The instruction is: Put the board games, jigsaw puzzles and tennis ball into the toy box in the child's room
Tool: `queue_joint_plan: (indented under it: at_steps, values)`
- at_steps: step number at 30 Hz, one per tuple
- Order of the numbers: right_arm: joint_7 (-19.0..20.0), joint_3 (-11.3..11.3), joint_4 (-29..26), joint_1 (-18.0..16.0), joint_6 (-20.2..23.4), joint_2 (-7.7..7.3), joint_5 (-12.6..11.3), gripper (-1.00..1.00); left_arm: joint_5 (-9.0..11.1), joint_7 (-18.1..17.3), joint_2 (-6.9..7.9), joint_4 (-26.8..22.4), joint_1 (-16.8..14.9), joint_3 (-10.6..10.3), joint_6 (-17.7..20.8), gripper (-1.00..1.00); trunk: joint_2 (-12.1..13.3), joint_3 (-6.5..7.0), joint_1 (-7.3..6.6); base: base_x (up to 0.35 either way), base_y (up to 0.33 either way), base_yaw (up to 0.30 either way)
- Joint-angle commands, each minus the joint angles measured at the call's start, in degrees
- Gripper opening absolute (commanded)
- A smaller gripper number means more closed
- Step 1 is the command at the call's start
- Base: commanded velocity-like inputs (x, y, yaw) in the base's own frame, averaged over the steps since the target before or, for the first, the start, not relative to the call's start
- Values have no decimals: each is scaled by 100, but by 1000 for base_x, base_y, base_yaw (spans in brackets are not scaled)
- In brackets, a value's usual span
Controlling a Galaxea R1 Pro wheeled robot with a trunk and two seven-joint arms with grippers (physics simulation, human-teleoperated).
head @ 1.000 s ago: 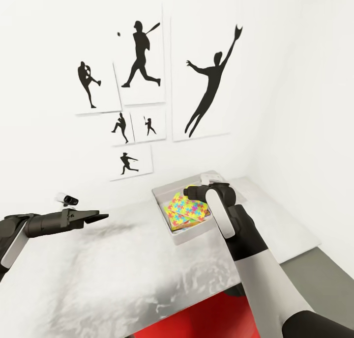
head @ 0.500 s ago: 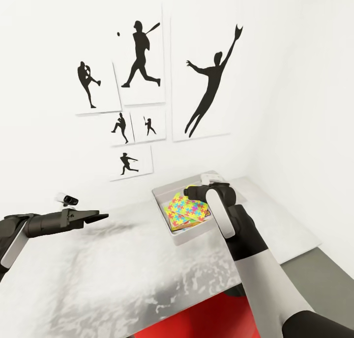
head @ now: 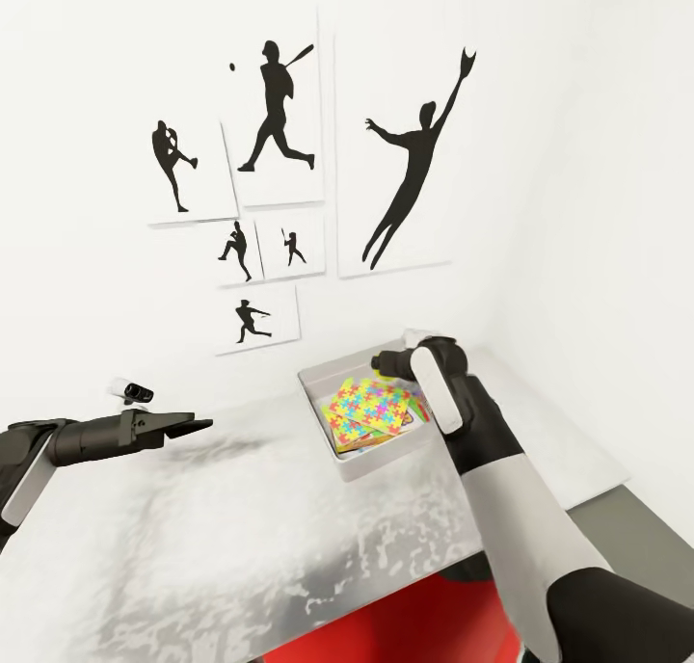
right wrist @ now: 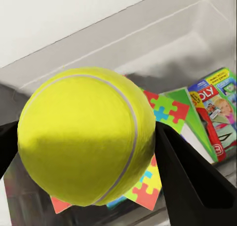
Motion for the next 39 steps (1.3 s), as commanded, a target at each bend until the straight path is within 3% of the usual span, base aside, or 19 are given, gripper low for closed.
queue_joint_plan:
  at_steps: [1, 6, 12, 16, 25, 39]
  values:
    - [-71, -1, 150, -75, -20, -6, -78, -100, 5, -15, 3, -1, -6, -3, 61, 100, -13, -12, 3, 0, 0, 0]
    - [-71, -12, 1022, -507, -295, -29, -79, -100, 6, -15, 3, -1, -4, -3, 59, 100, -13, -12, 3, 0, 0, 0]
    - [-72, -14, 2848, -1281, -1118, -81, -80, -100, 5, -15, 19, -1, -6, -2, 60, 100, -13, -12, 3, 0, 0, 0]
    - [-72, -14, 3569, -1638, -1409, -91, -81, -100, 6, -15, 58, -1, -4, -3, 58, 100, -13, -12, 3, 0, 0, 0]
    - [-72, 48, 3869, -1744, -1637, -105, -66, -100, 7, -15, 81, -1, -5, -3, 60, 100, -13, -12, 3, 0, 0, 0]
    - [-63, 98, 3848, -1686, -1666, -510, -37, -100, 7, -20, 82, -1, -5, -3, 58, 100, -13, -13, 3, 0, 0, 0]
